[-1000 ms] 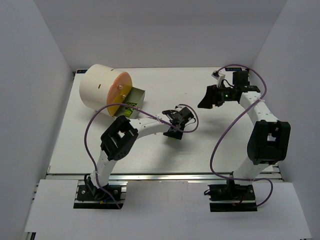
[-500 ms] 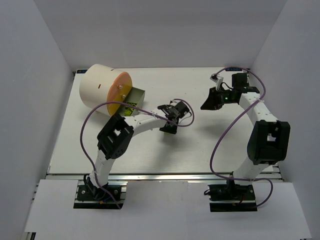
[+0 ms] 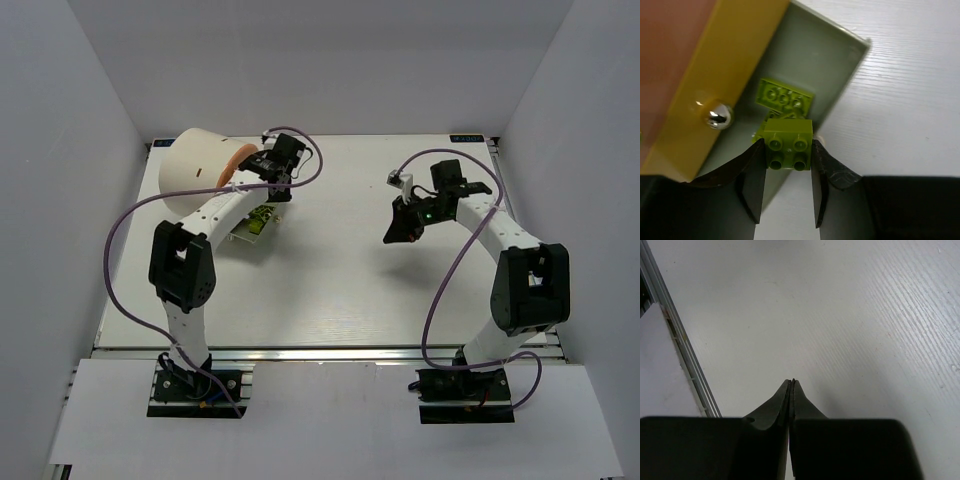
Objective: Sort the legos into containers by color
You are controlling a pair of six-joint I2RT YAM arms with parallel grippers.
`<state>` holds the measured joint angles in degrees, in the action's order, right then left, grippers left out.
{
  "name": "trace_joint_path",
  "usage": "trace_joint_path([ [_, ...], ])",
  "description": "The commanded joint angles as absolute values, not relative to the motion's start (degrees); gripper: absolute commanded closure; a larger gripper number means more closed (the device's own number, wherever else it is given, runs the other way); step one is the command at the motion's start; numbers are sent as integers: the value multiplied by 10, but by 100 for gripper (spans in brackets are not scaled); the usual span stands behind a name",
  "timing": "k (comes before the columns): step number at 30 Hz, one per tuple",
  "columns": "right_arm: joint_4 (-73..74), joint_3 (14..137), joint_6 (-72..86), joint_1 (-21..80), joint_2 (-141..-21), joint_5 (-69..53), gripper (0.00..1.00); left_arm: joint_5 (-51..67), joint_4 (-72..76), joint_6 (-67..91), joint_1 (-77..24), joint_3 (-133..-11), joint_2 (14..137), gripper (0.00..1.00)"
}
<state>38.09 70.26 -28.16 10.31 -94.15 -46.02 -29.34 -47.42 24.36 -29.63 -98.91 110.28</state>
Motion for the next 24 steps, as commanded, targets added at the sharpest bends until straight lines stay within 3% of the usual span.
trace_joint_path([
  [1,384,705,-307,112,-920,-448,100,-320,-493,216,-276,-1004,1097,95],
  [4,384,711,-315,124,-923,-442,96,-316,-497,209,-264,-1013,1107,85],
  [8,394,721,-342,141,-926,-451,75,-308,-498,208,-258,-1023,1105,47],
  [9,397,722,-351,148,-928,-453,68,-304,-497,209,-258,-1024,1101,43],
  [15,398,736,-384,178,-942,-464,60,-264,-484,210,-258,-1013,1061,37],
  [18,399,751,-382,192,-955,-462,62,-225,-464,212,-258,-987,1033,46],
  [19,398,754,-382,194,-956,-461,64,-206,-452,206,-258,-974,1022,71],
  [20,396,756,-381,198,-960,-461,67,-180,-425,202,-258,-961,1014,84],
  [22,389,758,-377,199,-960,-461,90,-109,-404,196,-258,-924,1001,100],
  [23,379,758,-368,198,-959,-457,100,-75,-387,190,-258,-907,1003,100],
  [24,379,756,-364,198,-957,-454,100,-61,-379,190,-258,-907,1003,100],
])
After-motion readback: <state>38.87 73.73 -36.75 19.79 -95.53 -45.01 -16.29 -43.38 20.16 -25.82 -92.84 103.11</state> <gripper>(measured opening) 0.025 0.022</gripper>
